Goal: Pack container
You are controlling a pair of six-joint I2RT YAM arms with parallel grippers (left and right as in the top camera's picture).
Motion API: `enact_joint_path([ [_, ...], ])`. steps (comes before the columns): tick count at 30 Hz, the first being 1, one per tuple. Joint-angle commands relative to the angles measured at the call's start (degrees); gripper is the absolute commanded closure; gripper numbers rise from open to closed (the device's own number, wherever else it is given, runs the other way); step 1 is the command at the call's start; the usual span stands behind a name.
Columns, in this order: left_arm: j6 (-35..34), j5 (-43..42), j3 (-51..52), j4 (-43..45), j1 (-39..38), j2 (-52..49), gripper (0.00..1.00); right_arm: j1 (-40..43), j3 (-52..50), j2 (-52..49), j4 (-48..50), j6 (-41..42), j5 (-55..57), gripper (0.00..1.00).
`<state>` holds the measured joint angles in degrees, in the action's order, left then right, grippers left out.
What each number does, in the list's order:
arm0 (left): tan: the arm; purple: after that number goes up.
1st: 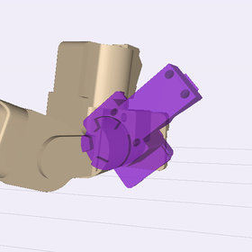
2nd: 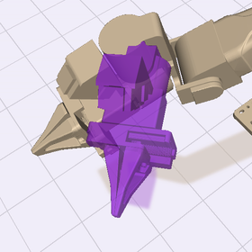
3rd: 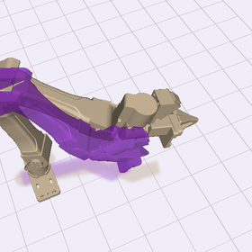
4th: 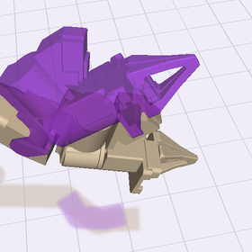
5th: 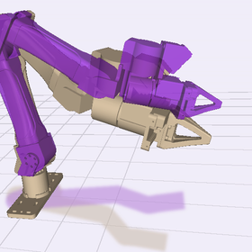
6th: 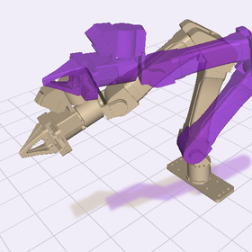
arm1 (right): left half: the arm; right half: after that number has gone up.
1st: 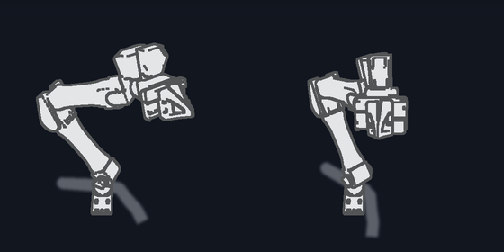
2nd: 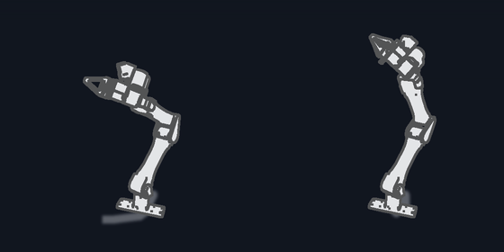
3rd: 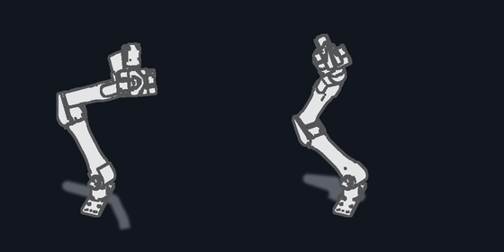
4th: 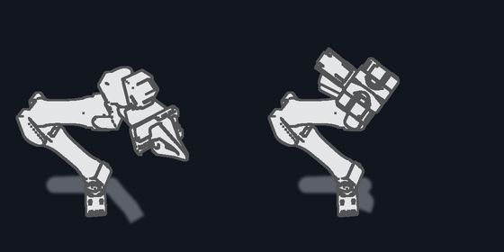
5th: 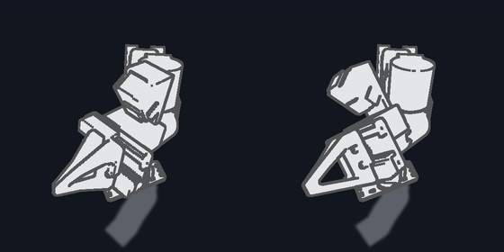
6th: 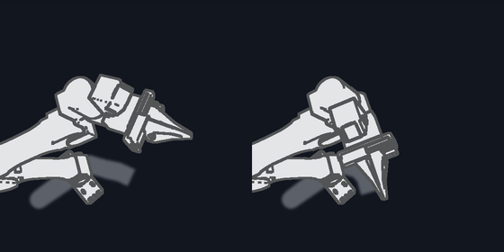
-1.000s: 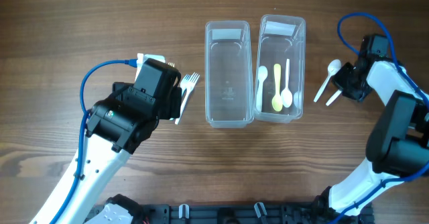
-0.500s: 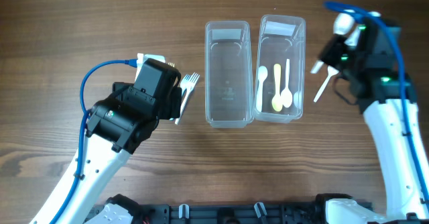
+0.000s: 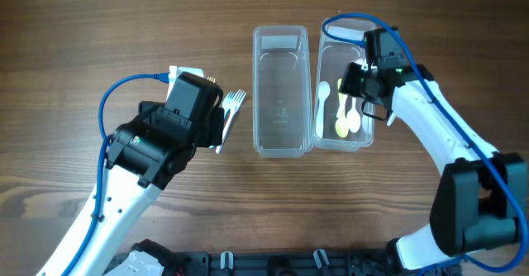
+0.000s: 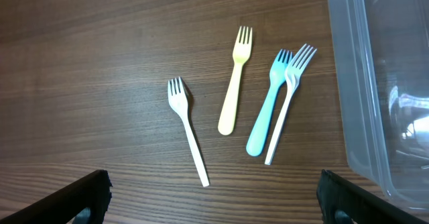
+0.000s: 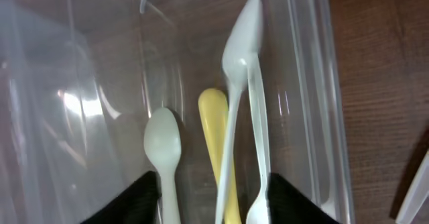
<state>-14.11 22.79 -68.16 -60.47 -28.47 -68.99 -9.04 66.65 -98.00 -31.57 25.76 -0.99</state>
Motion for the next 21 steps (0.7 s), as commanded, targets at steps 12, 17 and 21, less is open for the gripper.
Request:
enact_joint_path([
  [12,-0.7,-0.3,-0.4,0.0,0.3,0.3,0.00,14.5,0.2,5.3,1.0,1.2,5.6,0.40],
  [17,-0.7,-0.3,-0.4,0.0,0.3,0.3,0.00,16.1,0.2,-1.4,2.4,1.2,6.6,0.40],
  [21,-0.7,-0.3,-0.4,0.0,0.3,0.3,0.00,16.4,0.2,-6.6,2.8,1.2,7.5,0.40],
])
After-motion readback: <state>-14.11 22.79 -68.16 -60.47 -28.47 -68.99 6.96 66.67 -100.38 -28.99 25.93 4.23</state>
